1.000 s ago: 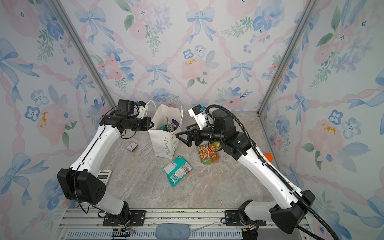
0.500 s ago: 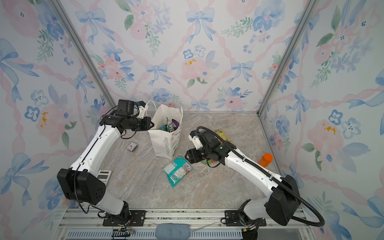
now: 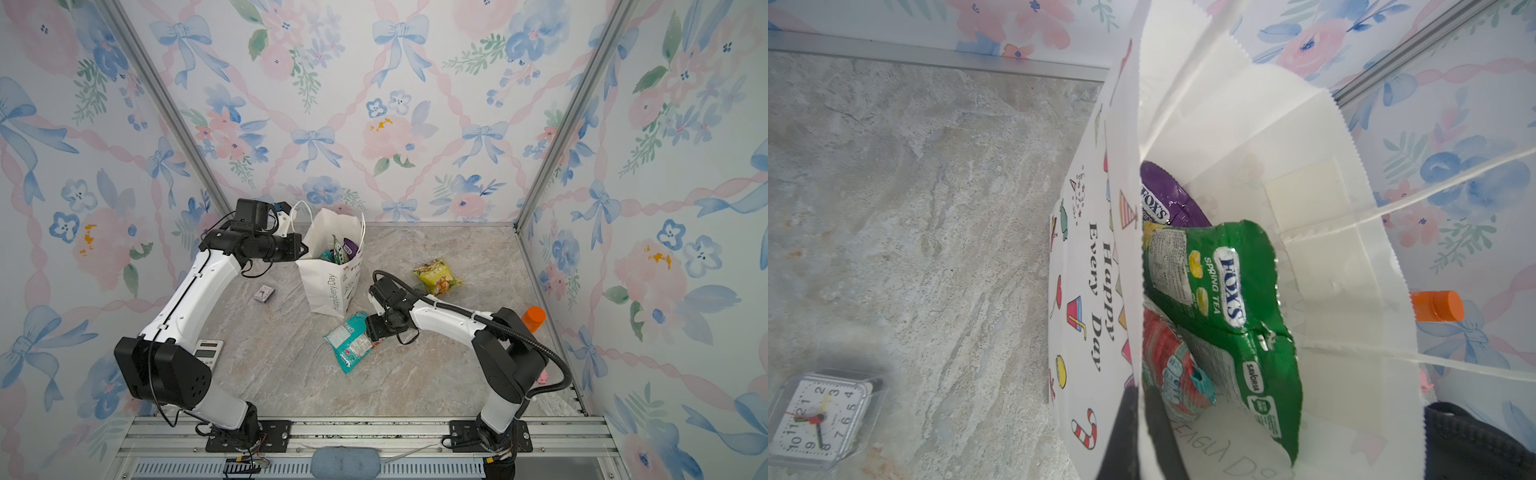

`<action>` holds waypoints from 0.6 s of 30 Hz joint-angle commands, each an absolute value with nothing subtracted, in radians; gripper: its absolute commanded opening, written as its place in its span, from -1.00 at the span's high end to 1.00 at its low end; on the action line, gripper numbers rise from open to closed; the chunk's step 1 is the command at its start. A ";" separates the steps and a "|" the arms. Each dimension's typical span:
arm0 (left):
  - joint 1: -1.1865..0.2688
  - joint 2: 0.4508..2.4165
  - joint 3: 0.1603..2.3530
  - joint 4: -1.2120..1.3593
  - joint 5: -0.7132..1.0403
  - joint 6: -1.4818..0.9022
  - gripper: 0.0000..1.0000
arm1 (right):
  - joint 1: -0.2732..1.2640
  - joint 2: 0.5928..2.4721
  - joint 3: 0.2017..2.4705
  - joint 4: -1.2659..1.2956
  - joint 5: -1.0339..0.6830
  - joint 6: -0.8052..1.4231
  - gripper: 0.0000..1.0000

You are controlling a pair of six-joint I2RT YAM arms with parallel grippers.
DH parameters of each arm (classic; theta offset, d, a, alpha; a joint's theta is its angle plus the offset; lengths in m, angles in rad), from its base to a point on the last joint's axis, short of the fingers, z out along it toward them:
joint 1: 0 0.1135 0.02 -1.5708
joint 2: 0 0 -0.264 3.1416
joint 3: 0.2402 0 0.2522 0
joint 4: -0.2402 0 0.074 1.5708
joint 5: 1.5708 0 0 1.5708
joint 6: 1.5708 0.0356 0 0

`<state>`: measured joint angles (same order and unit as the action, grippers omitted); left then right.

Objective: Place the snacks into the paper bag
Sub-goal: 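Move the right gripper down to the teal snack bag on the table, then close the right gripper on the teal bag's edge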

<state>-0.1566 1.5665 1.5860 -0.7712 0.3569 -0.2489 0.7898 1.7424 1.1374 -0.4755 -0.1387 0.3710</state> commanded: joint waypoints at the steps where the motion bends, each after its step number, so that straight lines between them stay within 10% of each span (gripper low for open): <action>1: -0.159 1.574 1.580 -0.733 0.370 -0.258 1.00 | 0.811 1.787 1.185 -0.473 -0.094 0.385 -0.36; 18: -0.160 1.574 1.580 -0.732 0.368 -0.257 1.00 | 0.811 1.879 1.190 -0.405 -0.129 0.352 -0.47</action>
